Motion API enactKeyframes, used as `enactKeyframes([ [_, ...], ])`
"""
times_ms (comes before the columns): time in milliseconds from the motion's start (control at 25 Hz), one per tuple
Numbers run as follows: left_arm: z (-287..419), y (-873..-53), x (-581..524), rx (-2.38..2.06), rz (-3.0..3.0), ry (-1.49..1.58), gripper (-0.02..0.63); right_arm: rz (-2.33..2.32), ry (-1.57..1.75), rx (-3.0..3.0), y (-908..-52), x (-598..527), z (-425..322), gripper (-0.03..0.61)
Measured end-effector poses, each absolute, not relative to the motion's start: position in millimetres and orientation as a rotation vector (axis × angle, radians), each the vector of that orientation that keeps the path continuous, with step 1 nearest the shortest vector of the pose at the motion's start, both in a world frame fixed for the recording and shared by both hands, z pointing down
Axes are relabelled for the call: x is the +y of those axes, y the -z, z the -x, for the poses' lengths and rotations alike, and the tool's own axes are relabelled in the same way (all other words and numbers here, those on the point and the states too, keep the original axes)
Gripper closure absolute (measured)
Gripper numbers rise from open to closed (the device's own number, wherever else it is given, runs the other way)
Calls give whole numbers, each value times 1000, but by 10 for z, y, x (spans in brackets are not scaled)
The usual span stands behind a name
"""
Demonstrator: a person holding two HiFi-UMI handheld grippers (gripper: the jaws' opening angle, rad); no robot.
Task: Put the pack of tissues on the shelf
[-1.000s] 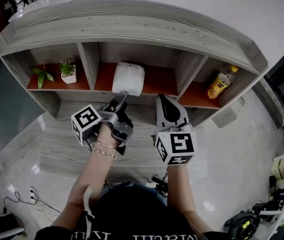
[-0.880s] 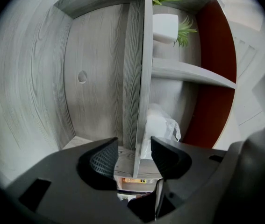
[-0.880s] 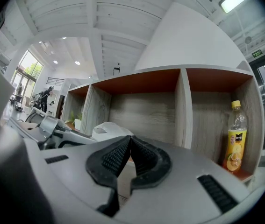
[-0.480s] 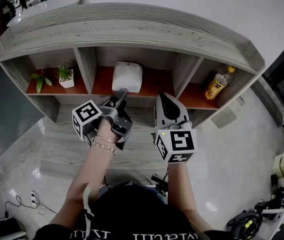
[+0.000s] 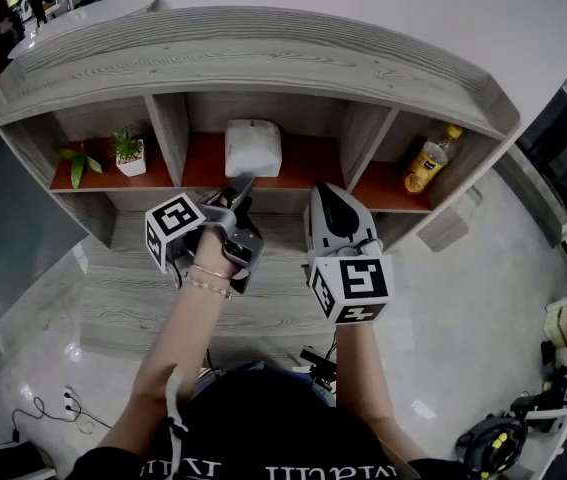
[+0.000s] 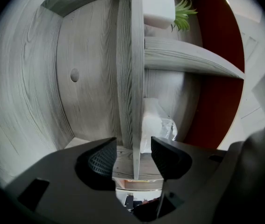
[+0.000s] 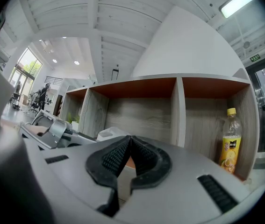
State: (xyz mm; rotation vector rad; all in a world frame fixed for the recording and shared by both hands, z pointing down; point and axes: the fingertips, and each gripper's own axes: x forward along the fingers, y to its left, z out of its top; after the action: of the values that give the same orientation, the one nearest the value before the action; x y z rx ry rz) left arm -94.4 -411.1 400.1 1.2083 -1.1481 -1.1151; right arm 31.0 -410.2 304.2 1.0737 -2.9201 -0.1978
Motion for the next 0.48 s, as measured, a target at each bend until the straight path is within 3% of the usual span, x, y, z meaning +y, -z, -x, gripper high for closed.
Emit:
enactKeyframes([
  [480,1008,-3890,-3841,-1147,-1274,1100,393,-1092,184,-2921,-2995,-3839,-270,563],
])
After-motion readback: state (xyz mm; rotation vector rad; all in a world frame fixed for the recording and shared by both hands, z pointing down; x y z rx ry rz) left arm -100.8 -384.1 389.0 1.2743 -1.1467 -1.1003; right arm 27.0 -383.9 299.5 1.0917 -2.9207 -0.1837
